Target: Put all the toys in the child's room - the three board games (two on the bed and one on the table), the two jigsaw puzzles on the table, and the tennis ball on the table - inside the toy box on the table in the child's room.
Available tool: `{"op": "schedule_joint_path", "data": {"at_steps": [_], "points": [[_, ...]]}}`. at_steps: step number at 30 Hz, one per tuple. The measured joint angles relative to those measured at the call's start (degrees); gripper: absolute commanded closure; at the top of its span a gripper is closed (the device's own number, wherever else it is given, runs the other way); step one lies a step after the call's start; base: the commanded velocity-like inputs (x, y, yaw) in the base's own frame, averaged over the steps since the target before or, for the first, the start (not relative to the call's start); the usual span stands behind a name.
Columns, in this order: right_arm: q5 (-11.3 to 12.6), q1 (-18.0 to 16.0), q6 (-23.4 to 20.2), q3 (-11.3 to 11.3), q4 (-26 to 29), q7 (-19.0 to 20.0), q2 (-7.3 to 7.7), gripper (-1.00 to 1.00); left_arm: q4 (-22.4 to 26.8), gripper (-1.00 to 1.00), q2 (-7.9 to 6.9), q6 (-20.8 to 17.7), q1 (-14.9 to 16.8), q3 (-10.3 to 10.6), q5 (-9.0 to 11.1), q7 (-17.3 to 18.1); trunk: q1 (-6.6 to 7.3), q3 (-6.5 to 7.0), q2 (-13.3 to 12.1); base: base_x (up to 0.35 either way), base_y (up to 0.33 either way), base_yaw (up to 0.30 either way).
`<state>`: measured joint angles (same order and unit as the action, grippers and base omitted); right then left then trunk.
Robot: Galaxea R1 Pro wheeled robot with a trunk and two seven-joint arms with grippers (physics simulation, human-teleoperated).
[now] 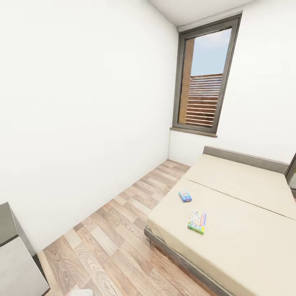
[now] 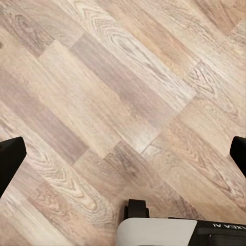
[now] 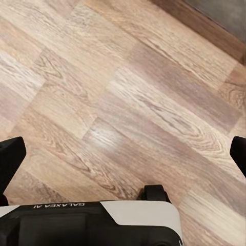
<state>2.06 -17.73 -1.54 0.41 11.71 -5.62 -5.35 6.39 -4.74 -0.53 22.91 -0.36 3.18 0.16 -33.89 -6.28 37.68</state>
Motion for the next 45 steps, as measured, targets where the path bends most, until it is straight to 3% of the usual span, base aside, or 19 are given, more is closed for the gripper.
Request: {"op": "schedule_joint_path", "data": {"at_steps": [16,26,37,45], "points": [[-0.1,0.0,0.0,-0.1,0.0,-0.9,-0.65,-1.0,-0.5,-1.0,0.06,2.8,-0.2,0.1,-0.4,0.0,0.02,0.0,0.0,0.06,0.0,0.227],[-0.2,0.0,0.1,-0.1,-0.1,-3.0,-1.52,-1.0,-0.7,-1.0,0.08,3.3,-0.2,0.1,-0.3,0.0,0.03,0.0,0.0,0.266,0.0,0.292],[-0.2,0.0,0.1,-0.1,-0.2,-3.4,-1.57,-1.0,-0.7,-1.0,0.08,3.2,-0.2,0.1,0.0,-0.1,0.0,0.0,0.0,0.041,0.0,0.293],[-0.3,0.0,0.1,-0.1,-0.2,-3.4,-1.58,-1.0,-0.7,-1.0,0.08,3.2,-0.2,0.1,0.0,-0.1,1.76,1.44,-3.2,0.001,0.0,0.293]]}}
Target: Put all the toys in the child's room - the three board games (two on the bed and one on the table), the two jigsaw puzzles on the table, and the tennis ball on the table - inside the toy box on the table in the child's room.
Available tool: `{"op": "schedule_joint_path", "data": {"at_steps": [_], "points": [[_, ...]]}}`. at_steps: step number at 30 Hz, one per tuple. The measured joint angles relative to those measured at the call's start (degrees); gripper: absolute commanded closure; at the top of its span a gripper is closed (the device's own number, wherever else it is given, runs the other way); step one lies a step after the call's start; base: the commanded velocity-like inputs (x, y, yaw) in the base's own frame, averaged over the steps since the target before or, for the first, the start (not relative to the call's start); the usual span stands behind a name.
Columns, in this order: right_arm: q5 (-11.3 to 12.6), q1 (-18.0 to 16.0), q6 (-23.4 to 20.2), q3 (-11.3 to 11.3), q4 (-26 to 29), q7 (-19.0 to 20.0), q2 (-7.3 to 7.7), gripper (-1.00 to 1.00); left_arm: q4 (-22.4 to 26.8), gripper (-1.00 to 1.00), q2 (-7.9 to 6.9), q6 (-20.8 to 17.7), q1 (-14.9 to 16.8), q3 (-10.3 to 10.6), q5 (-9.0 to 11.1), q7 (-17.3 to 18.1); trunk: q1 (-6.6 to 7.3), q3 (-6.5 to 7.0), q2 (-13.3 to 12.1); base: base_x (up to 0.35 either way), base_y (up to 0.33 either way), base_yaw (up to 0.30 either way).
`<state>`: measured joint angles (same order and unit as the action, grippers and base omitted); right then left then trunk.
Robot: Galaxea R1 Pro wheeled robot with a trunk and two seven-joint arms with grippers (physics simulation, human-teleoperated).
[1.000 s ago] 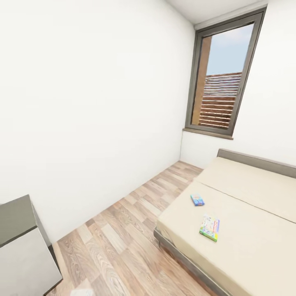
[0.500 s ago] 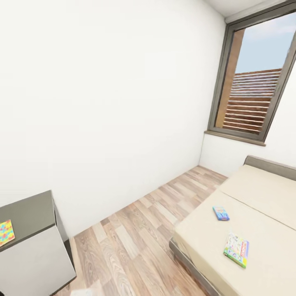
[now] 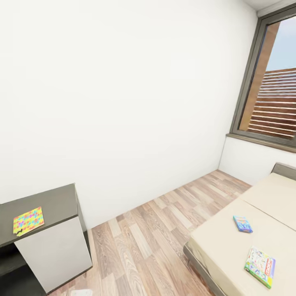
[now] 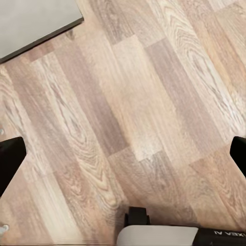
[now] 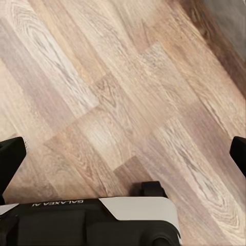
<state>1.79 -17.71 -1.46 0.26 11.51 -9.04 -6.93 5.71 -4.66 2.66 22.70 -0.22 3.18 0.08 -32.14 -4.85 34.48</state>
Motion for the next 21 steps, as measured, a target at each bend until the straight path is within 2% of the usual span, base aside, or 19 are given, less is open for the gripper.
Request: {"op": "schedule_joint_path", "data": {"at_steps": [14,21], "points": [[0.0,0.0,0.0,0.0,0.0,0.0,0.0,-1.0,0.0,-1.0,0.07,-0.1,0.0,0.0,0.0,-0.1,3.08,2.53,-5.6,0.0,0.0,0.288],[0.0,0.0,0.0,0.0,0.0,0.0,0.01,-1.0,0.0,-1.0,0.09,0.0,0.0,0.0,0.0,-0.1,4.62,3.78,-8.4,0.0,0.0,0.101]]}}
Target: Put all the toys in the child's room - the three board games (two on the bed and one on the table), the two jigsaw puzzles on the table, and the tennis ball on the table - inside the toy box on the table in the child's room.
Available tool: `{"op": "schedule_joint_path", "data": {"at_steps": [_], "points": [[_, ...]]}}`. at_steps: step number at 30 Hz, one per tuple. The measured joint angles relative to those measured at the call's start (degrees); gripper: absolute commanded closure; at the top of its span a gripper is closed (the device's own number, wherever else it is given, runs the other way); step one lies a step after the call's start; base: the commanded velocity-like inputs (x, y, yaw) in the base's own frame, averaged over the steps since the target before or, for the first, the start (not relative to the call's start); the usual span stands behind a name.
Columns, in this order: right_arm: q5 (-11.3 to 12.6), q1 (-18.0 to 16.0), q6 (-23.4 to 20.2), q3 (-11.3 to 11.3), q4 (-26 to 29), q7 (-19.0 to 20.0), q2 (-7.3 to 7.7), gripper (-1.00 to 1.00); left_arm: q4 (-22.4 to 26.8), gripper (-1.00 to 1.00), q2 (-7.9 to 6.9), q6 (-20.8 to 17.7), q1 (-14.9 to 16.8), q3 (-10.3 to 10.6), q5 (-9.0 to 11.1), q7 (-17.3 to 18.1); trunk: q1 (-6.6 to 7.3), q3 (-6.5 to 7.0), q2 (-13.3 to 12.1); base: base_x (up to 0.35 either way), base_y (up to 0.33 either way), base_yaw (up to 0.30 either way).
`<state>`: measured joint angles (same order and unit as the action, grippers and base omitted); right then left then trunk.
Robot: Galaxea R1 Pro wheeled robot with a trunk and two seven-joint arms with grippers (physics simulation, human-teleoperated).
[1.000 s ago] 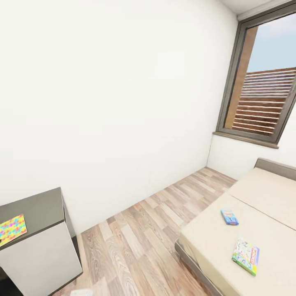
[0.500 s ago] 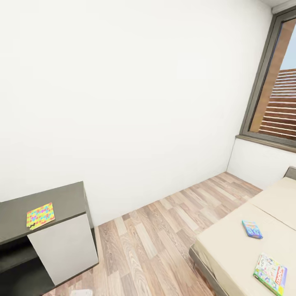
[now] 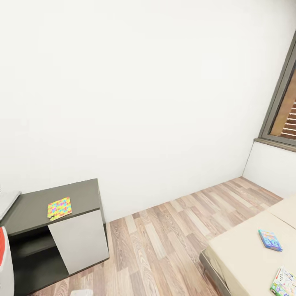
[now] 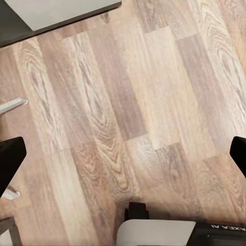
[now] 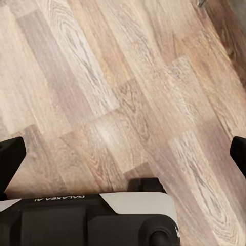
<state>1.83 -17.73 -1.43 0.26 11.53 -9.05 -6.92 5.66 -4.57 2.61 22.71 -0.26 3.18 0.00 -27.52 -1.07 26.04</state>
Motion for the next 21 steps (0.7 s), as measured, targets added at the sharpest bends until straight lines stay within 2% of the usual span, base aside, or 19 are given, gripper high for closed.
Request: {"op": "schedule_joint_path", "data": {"at_steps": [8,21], "points": [[0.1,0.0,0.0,0.0,0.3,0.0,0.15,-1.0,0.0,-1.0,0.39,0.0,0.0,0.0,0.0,0.0,1.75,1.35,-3.1,0.0,0.0,0.011],[0.2,-0.2,-0.3,0.1,3.4,-0.1,0.44,-1.0,-0.1,-1.0,1.05,0.1,0.0,-0.2,0.1,-0.5,1.75,1.35,-3.2,0.0,0.0,0.0]]}}
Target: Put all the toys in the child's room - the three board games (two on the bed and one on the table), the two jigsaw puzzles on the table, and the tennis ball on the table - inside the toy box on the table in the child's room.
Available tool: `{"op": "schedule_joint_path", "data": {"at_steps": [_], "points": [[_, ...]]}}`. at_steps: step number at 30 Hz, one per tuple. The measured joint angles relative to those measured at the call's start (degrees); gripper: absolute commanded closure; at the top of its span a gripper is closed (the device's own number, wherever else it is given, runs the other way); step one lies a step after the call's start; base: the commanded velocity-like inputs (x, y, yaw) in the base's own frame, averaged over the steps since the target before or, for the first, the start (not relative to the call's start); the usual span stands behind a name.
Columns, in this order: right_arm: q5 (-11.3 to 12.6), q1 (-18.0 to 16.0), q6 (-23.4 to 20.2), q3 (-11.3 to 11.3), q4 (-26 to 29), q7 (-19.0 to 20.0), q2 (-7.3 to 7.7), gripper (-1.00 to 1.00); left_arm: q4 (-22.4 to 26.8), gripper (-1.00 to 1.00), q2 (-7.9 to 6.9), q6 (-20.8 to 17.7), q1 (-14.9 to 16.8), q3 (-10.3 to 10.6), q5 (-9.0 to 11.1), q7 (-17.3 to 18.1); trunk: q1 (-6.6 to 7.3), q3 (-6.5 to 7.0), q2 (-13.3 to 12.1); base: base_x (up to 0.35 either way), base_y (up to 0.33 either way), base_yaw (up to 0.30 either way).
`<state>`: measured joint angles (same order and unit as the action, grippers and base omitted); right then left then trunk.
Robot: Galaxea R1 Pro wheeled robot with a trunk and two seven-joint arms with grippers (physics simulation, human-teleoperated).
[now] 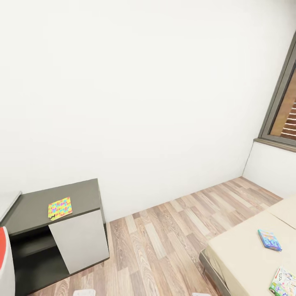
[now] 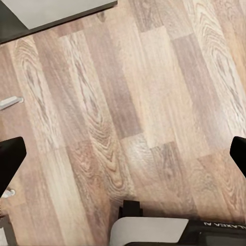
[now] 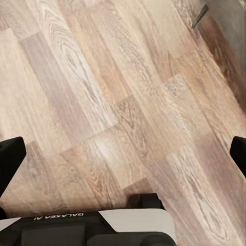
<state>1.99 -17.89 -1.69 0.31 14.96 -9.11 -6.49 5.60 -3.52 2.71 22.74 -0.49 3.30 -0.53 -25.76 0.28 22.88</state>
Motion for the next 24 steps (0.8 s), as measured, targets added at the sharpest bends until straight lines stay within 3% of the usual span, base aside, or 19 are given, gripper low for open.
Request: {"op": "schedule_joint_path", "data": {"at_steps": [13,24], "points": [[-0.1,0.1,0.2,-0.1,0.1,0.1,0.26,-1.0,0.1,-1.0,0.33,0.1,0.0,0.0,-0.1,-0.9,0.01,0.0,0.0,0.026,0.0,0.0],[0.3,0.1,0.2,0.3,0.4,0.0,-0.07,-1.0,0.0,-1.0,0.58,3.6,-0.2,0.1,0.0,-0.9,0.03,0.0,0.0,0.284,0.0,0.0]]}}
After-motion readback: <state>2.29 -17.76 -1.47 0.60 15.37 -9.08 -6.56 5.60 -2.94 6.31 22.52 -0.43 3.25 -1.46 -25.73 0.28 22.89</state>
